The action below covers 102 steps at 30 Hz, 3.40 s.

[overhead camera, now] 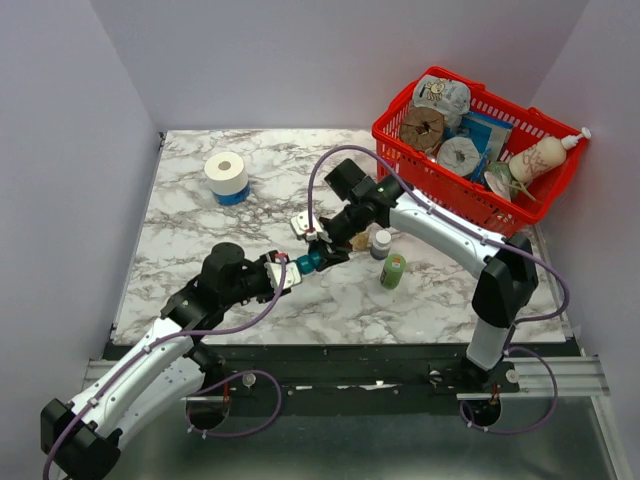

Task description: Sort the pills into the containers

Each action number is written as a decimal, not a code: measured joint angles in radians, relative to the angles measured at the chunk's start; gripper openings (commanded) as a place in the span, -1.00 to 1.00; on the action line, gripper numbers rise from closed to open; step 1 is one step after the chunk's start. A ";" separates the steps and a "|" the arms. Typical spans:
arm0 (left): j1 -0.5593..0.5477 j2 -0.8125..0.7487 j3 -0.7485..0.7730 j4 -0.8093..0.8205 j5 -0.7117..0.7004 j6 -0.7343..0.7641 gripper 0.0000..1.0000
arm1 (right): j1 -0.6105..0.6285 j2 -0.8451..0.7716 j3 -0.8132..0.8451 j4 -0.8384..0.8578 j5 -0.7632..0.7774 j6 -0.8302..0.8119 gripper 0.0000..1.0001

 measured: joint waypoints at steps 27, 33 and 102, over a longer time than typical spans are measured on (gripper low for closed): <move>-0.068 -0.025 -0.019 -0.061 -0.039 0.151 -1.00 | -0.082 0.093 0.241 -0.160 -0.088 0.140 0.06; -0.068 -0.043 -0.034 -0.026 -0.039 0.126 -1.00 | -0.082 0.037 0.106 0.017 -0.041 0.228 0.09; -0.068 -0.047 -0.083 0.048 -0.040 0.055 -1.00 | -0.057 -0.028 0.091 0.062 0.063 0.316 0.40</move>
